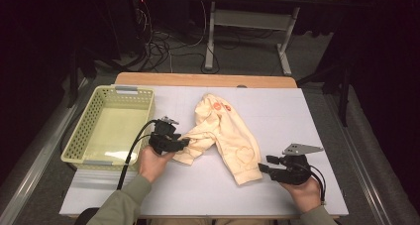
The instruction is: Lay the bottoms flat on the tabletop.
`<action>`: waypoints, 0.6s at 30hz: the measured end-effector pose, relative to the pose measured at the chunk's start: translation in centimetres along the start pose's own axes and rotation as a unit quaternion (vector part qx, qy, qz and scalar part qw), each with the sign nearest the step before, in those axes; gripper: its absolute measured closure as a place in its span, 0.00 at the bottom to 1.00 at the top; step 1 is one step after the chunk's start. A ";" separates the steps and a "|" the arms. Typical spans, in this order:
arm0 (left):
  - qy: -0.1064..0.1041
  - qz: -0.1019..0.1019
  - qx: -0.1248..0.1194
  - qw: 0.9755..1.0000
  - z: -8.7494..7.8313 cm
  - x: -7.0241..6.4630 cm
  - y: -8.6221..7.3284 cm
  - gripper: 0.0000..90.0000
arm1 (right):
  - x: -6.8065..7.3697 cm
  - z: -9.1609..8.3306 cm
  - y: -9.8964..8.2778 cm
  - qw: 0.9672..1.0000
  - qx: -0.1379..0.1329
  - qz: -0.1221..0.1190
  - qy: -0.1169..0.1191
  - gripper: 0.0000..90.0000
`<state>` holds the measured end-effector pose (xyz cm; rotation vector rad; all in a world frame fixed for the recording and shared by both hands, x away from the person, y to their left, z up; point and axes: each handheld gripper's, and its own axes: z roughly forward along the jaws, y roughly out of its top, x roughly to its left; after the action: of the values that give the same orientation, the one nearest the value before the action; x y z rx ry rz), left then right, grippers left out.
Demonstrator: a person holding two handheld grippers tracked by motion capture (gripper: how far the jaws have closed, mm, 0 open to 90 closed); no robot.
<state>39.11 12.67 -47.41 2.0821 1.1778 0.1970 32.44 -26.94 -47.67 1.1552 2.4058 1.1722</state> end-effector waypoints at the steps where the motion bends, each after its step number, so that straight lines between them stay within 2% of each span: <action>1: 0.001 -0.001 0.002 1.000 0.1 0.0 0.0 0.68 | 0.0 0.0 0.0 1.000 0.000 -0.001 0.000 0.57; 6: 0.003 -0.004 0.014 1.000 0.4 0.2 0.0 0.83 | 0.0 0.1 0.0 1.000 0.001 -0.002 0.001 0.56; 14: -0.014 -0.014 0.038 0.999 0.8 0.5 0.0 0.90 | 0.0 0.1 0.0 1.000 0.001 0.000 0.001 0.56; 18: -0.017 -0.010 0.043 0.999 0.7 0.3 0.0 0.91 | 0.0 0.1 0.0 1.000 0.002 0.000 0.002 0.56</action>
<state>39.62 12.55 -47.96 2.1384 1.2046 0.1027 32.49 -26.91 -47.73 1.1549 2.4110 1.1718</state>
